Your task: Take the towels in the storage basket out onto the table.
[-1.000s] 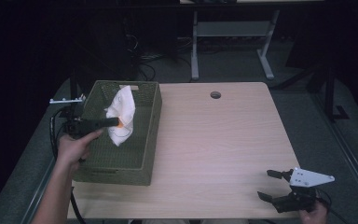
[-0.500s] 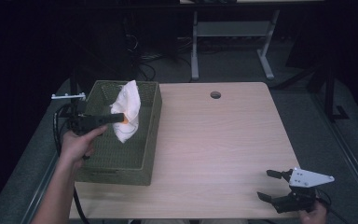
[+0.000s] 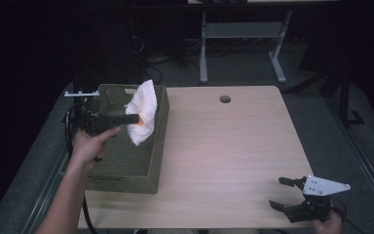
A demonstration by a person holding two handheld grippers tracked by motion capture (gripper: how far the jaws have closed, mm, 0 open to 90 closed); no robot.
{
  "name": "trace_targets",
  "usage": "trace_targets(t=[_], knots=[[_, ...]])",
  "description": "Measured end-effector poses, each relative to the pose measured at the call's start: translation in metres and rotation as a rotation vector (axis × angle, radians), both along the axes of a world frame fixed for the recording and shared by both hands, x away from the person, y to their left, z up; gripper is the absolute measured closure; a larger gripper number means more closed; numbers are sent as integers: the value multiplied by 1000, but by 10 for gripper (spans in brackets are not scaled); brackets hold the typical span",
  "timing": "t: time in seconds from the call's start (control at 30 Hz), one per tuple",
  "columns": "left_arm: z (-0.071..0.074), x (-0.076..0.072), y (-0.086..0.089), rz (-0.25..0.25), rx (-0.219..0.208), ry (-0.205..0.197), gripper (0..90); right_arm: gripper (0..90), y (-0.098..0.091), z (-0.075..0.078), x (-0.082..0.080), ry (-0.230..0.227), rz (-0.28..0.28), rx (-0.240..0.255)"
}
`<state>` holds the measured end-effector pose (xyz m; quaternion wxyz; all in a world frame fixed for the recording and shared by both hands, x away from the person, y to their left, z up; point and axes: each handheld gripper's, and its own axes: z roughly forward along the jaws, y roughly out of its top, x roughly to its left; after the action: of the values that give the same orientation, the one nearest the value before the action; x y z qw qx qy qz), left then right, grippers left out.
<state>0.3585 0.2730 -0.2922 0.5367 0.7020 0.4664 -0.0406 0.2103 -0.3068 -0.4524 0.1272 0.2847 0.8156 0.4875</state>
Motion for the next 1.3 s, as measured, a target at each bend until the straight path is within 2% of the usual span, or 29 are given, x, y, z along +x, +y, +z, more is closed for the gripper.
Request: trace_targets(t=[0.57,0.87,1.13,1.3], knots=[[3,9,-27,-36,10,-3,769,138,0,1,-1,-7,3,6],[3,15,-51,-69,25,0,768,138,0,2,-1,-5,6,8],[-3,23,-79,-114,38,10,769,138,0,2,-1,-10,9,10],[-6,26,-91,-124,42,17,768,138,-1,2,-1,-14,10,12]])
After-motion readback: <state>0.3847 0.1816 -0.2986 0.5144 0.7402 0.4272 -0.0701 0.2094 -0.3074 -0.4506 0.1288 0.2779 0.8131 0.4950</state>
